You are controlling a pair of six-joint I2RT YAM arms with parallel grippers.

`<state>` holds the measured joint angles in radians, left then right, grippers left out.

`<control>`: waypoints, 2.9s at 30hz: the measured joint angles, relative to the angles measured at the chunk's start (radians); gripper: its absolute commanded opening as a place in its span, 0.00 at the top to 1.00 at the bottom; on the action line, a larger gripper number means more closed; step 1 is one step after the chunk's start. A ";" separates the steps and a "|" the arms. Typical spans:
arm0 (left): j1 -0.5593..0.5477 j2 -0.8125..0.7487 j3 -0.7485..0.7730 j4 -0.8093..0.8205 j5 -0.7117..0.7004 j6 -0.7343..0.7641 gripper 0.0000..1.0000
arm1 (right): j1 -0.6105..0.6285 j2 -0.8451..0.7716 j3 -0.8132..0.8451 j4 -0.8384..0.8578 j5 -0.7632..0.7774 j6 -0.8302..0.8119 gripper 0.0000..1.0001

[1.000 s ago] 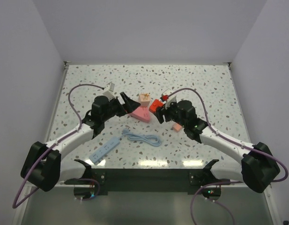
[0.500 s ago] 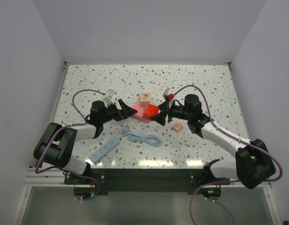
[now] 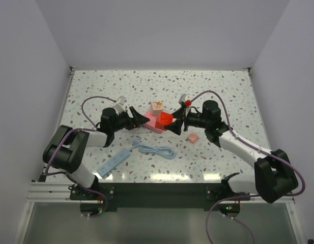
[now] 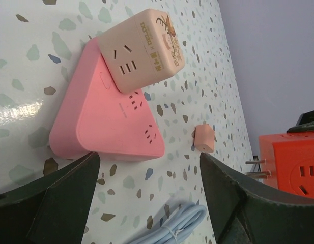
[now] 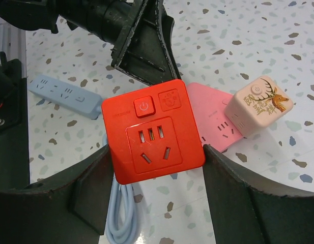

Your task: Insert the plug

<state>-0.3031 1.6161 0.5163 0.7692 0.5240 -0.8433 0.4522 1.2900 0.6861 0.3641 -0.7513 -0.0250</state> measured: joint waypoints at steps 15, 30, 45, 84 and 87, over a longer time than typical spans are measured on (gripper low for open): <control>0.001 -0.025 0.004 -0.093 -0.151 0.053 0.11 | -0.002 0.000 0.000 0.003 0.001 0.000 1.00; 0.001 0.129 0.060 -0.053 -0.133 0.021 0.18 | -0.002 0.000 0.000 0.002 0.010 -0.001 1.00; 0.002 0.233 0.124 0.022 -0.047 -0.010 1.00 | -0.002 0.000 0.000 0.000 0.032 -0.005 1.00; 0.056 0.389 0.541 -0.521 0.330 0.501 1.00 | 0.070 0.192 -0.041 0.055 0.240 -0.047 1.00; 0.056 0.389 0.542 -0.525 0.331 0.510 1.00 | 0.070 0.196 -0.041 0.064 0.239 -0.047 1.00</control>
<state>-0.2470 2.0048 1.0588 0.2443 0.8551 -0.3336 0.5224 1.4864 0.6453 0.4278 -0.5121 -0.0723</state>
